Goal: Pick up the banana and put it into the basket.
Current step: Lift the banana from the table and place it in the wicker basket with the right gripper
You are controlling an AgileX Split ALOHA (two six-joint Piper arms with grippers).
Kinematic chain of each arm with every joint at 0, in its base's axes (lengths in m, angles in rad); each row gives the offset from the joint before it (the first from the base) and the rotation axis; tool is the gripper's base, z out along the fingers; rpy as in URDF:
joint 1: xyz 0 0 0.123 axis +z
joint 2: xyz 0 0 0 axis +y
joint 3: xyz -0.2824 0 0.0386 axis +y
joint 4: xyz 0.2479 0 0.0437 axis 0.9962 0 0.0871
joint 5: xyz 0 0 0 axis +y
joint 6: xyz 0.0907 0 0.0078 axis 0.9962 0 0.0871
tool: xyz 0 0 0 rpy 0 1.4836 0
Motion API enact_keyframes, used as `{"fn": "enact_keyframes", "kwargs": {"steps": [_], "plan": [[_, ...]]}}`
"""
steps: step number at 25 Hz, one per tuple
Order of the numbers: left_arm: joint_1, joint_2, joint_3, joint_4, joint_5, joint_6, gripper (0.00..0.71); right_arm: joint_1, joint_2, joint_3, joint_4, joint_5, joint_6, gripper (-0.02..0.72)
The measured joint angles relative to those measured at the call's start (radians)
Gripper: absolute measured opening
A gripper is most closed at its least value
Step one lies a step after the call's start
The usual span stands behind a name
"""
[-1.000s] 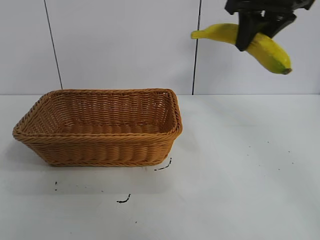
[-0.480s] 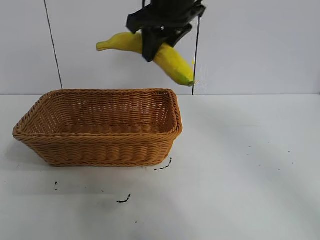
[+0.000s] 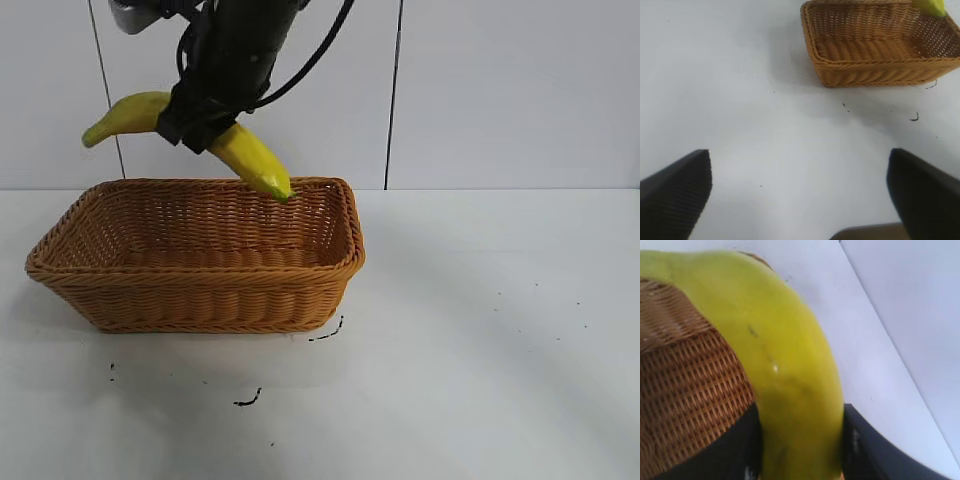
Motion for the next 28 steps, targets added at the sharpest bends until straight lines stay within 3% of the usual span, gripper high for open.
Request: {"fn": "enact_keyframes", "kwargs": {"steps": [4, 21, 25, 28], "plan": [[0.000, 0.000, 0.000, 0.000, 0.000, 0.000, 0.690, 0.000, 0.020, 0.000, 0.025, -0.003, 0.000, 0.302], [0.000, 0.000, 0.000, 0.000, 0.000, 0.000, 0.690, -0.039, 0.063, 0.000, 0.035, -0.033, -0.003, 0.314], [0.000, 0.000, 0.000, 0.000, 0.000, 0.000, 0.690, -0.046, 0.063, 0.000, 0.056, -0.040, -0.003, 0.588], [0.000, 0.000, 0.000, 0.000, 0.000, 0.000, 0.690, -0.044, 0.063, 0.000, 0.056, -0.042, -0.003, 0.669]]}}
